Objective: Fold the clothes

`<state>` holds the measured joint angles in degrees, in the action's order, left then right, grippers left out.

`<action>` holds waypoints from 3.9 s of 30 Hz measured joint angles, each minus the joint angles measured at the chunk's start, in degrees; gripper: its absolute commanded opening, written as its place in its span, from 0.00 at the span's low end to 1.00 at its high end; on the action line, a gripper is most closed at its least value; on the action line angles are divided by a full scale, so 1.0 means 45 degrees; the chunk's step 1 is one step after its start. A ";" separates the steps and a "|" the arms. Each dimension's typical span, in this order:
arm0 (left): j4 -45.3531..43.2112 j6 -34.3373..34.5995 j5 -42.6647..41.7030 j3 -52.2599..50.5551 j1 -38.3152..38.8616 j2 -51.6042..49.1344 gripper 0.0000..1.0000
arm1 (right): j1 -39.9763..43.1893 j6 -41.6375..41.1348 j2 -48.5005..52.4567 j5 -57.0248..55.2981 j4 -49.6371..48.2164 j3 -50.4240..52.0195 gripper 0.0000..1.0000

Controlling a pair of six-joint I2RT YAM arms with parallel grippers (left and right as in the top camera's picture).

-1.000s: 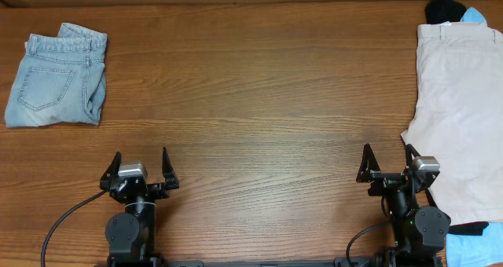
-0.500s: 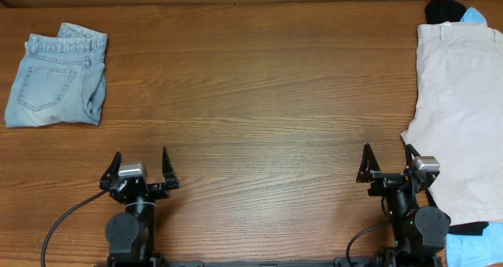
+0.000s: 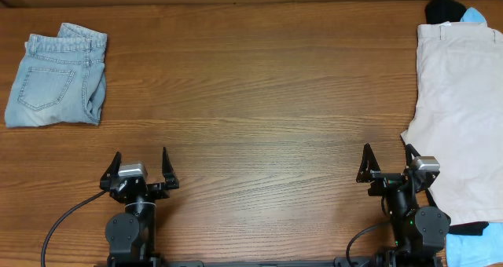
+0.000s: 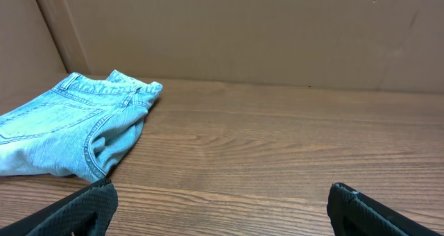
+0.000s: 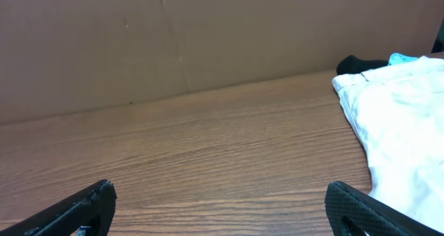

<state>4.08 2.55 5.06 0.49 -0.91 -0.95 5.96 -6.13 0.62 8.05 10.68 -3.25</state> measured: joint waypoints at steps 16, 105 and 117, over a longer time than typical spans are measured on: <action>-0.0005 0.0000 -0.0005 0.0000 0.0000 0.0000 1.00 | 0.0000 -0.0005 0.0000 0.0000 0.0000 0.0000 1.00; 0.9675 0.0350 -0.2322 1.4926 0.0005 -1.7651 1.00 | 1.1895 0.1962 2.8322 0.3808 -0.0369 -1.7796 0.62; 0.9437 0.0393 -0.2322 1.4926 0.0005 -1.7651 0.99 | 1.1910 0.1137 2.8477 0.5377 0.2166 -1.9705 0.04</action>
<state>46.54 4.32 -5.39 67.66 -0.89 -80.38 59.55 -1.02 128.77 32.25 20.43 -91.92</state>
